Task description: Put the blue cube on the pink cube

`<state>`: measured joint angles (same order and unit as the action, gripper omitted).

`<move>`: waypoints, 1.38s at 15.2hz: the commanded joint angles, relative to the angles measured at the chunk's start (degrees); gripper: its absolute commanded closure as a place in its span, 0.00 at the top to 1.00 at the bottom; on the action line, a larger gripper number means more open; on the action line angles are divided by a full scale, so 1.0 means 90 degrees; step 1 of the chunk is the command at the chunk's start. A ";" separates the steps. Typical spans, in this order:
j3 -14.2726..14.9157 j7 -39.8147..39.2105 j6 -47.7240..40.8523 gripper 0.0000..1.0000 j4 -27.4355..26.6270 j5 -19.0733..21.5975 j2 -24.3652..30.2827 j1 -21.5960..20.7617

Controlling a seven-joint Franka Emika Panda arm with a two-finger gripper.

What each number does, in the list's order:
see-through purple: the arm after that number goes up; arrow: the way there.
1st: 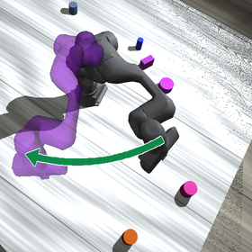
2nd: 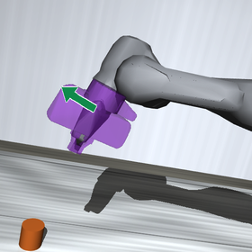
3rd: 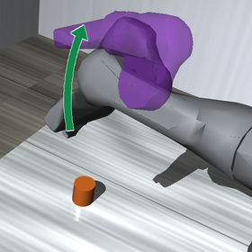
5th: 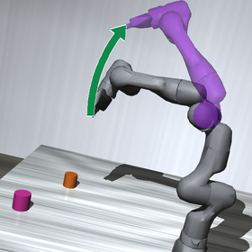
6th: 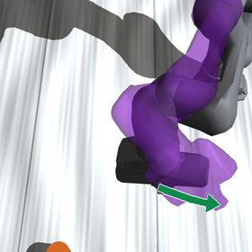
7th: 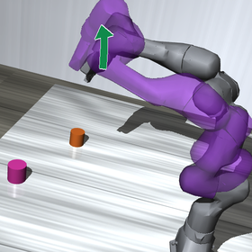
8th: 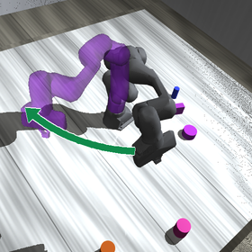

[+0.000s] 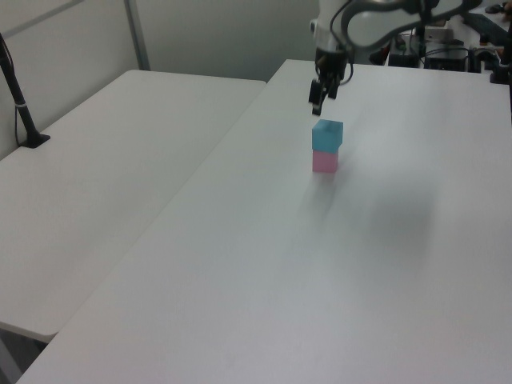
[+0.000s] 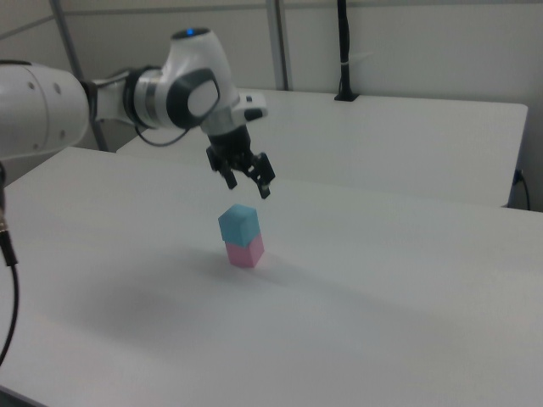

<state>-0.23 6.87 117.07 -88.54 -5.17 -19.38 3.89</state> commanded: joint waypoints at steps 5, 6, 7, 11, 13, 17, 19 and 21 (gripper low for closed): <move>0.0123 0.0497 -0.2956 1.00 -0.0202 0.0135 0.2551 0.0232; 0.0230 0.0439 -0.3327 1.00 -0.0211 0.0174 0.2757 0.0212; 0.0279 0.0342 -0.3698 1.00 -0.0183 0.0242 0.2865 0.0212; 0.0387 -0.0370 -0.4034 1.00 -0.0231 0.0584 0.3179 0.0232; 0.0397 -0.0935 -0.3801 1.00 -0.0231 0.0584 0.3110 0.0261; 0.0358 -0.1377 -0.3293 1.00 -0.0290 0.0653 0.2896 0.0300; 0.0319 -0.1398 -0.2883 1.00 -0.0290 0.0604 0.2672 0.0300; 0.0319 -0.1398 -0.2862 1.00 -0.0299 0.0623 0.2651 0.0290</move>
<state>3.00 -4.28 89.54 -90.74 -0.50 5.04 6.07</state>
